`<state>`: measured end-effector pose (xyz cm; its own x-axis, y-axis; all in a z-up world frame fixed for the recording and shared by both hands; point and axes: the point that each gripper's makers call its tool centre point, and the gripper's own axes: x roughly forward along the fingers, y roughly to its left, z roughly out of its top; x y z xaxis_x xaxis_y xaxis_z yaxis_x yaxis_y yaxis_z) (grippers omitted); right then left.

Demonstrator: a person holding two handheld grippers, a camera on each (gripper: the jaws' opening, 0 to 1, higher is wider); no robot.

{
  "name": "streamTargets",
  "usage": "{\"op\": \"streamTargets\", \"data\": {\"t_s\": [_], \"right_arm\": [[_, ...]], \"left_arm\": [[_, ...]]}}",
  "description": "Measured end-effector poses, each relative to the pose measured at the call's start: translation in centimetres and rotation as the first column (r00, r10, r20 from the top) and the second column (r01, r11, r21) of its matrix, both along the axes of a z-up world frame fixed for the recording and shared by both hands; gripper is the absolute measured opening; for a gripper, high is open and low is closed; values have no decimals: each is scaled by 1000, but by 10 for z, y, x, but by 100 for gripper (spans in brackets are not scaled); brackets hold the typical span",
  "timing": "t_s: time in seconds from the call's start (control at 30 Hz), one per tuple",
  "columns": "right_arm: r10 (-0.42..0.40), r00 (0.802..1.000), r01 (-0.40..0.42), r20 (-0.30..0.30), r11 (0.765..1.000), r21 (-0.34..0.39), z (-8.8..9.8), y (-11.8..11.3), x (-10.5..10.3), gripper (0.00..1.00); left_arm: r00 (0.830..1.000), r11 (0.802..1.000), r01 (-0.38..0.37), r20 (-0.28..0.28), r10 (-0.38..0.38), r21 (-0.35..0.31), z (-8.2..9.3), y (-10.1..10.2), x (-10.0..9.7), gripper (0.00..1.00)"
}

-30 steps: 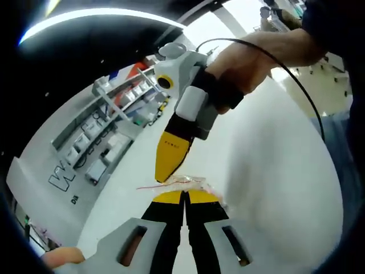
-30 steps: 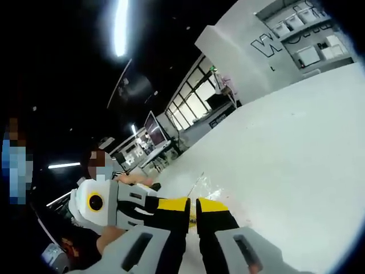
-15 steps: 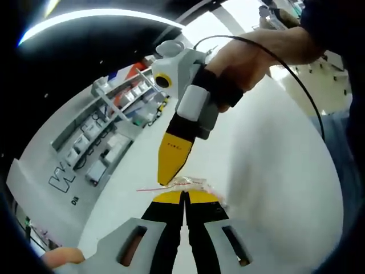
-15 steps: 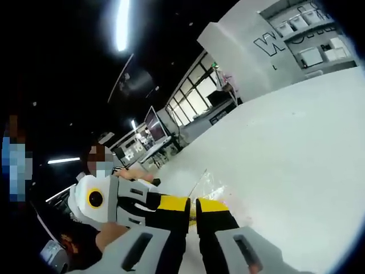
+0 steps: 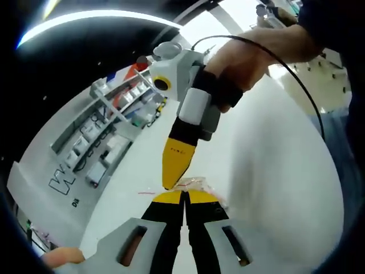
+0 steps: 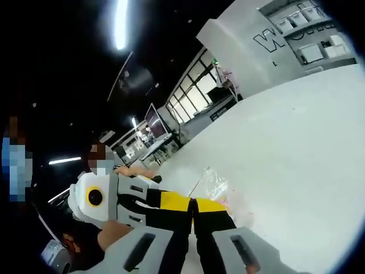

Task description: Open the resealable bag by pulling the two sides of the seal apart until the entire bag opening is separated and visibly accessible.

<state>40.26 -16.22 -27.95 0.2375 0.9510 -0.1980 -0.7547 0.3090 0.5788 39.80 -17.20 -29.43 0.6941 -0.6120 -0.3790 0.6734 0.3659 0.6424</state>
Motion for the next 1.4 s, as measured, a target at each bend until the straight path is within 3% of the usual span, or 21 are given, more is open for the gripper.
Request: {"op": "streamTargets", "data": {"t_s": [0.73, 0.97, 1.23, 1.3, 1.4], "right_arm": [[-29, 997, 32, -72, 999, 41, 3, -8, 0, 0], [-25, 996, 29, -80, 998, 52, 4, -8, -2, 0], [-22, 996, 27, -82, 998, 53, 3, -8, 1, 0], [-22, 997, 26, -80, 998, 52, 3, -7, 0, 0], [-22, 997, 26, -76, 998, 51, 3, -8, -1, 0]], "left_arm": [[1000, 1000, -4, -9, 3, -17, -1, 1, 2, 2], [999, 999, -21, -44, 20, -41, -7, 3, 4, 16], [997, 996, -23, -78, 16, -84, -8, 5, 0, 17], [994, 993, -26, -104, 15, -111, -9, 7, -3, 18], [989, 978, -44, -149, 13, -202, -8, 14, -10, 19]]}}
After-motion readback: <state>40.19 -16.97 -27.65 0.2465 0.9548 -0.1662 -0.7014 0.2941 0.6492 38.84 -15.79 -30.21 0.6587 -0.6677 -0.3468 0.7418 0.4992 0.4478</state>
